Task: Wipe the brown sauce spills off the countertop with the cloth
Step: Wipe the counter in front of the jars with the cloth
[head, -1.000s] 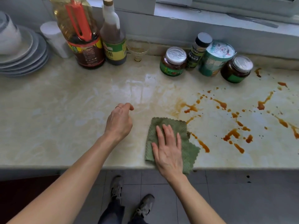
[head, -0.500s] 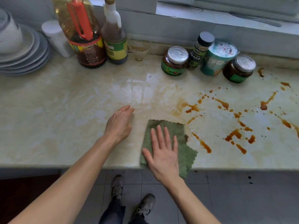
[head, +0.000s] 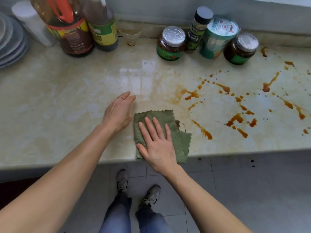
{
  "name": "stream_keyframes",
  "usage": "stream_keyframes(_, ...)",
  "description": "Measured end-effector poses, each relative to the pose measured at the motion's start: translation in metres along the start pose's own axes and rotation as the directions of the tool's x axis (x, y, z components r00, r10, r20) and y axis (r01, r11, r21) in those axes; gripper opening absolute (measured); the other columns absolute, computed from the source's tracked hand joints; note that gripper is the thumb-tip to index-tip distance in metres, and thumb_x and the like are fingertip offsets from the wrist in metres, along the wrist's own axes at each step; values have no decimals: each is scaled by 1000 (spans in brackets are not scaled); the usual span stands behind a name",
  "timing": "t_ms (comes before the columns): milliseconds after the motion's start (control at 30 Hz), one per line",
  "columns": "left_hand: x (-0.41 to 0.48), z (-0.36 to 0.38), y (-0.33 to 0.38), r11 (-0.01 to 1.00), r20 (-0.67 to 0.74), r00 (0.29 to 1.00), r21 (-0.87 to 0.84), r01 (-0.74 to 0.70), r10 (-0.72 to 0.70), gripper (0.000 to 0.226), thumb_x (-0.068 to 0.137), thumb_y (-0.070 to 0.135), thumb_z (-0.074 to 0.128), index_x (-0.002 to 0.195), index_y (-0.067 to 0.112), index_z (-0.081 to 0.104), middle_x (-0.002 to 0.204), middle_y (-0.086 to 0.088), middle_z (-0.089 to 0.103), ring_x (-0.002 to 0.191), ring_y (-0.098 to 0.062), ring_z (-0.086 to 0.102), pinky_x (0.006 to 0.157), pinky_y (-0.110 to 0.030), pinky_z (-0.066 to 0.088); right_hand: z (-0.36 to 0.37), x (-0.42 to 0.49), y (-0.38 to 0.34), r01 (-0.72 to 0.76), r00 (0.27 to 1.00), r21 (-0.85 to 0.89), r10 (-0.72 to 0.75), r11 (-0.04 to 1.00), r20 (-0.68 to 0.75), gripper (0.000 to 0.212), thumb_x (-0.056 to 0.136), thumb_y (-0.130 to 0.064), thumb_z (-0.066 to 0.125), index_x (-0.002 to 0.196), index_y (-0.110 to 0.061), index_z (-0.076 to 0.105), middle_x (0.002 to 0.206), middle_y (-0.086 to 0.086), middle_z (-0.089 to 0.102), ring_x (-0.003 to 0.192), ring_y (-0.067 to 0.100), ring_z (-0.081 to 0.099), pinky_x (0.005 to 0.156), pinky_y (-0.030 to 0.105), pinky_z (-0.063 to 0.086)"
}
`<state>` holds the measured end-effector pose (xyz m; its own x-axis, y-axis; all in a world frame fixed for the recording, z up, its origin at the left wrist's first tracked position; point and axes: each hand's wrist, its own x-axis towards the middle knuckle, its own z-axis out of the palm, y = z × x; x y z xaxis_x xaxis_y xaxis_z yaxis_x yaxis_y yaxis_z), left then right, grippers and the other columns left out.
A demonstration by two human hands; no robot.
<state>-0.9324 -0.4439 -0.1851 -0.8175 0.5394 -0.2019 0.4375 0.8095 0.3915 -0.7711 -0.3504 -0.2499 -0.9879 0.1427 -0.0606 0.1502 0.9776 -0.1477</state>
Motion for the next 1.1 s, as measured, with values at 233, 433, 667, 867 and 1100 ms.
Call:
stream_keyframes(233, 13, 12, 16, 998, 9, 999, 32, -45, 45, 66, 85, -7, 37, 147, 15, 31, 158, 0, 22, 144, -20, 23, 115, -36, 28, -10, 12, 46, -141, 989, 12, 142, 990, -34, 62, 99, -51, 26, 155, -26, 18, 163, -4, 10, 150, 16, 2, 118, 50, 8)
stream_keyframes(433, 25, 20, 17, 998, 50, 998, 45, -51, 49, 68, 87, -4, 39, 150, 11, 20, 160, 1, 12, 146, -17, 16, 117, -31, 22, -5, 11, 18, -52, 999, 29, 52, 998, 10, 64, 98, -52, 25, 155, -24, 18, 163, -2, 9, 150, 20, 1, 118, 51, 6)
stream_keyframes(667, 28, 15, 13, 996, 134, 989, 59, -72, 63, 78, 81, -4, 43, 152, 12, 13, 161, 0, 5, 148, -15, 10, 118, -25, 14, -25, 87, 60, -240, 970, 47, 237, 970, 54, 64, 102, -50, 21, 156, -25, -2, 163, -5, -11, 148, 15, -16, 119, 47, -9)
stream_keyframes(867, 24, 14, 21, 995, 124, 991, 74, -62, 52, 76, 85, -4, 43, 152, 11, 10, 161, 0, 2, 148, -14, 7, 117, -24, 12, -14, 48, 37, -113, 994, 78, 113, 991, 1, 63, 99, -49, 25, 155, -22, 14, 163, -1, 6, 150, 21, -2, 116, 50, 2)
stream_keyframes(1100, 22, 10, 26, 995, 169, 985, 93, -47, 31, 76, 87, 0, 46, 152, 11, 8, 161, -1, 0, 148, -14, 6, 116, -22, 10, -29, 112, 56, -221, 975, 82, 217, 972, 56, 63, 102, -48, 22, 155, -25, -3, 163, -2, -12, 148, 18, -17, 116, 47, -15)
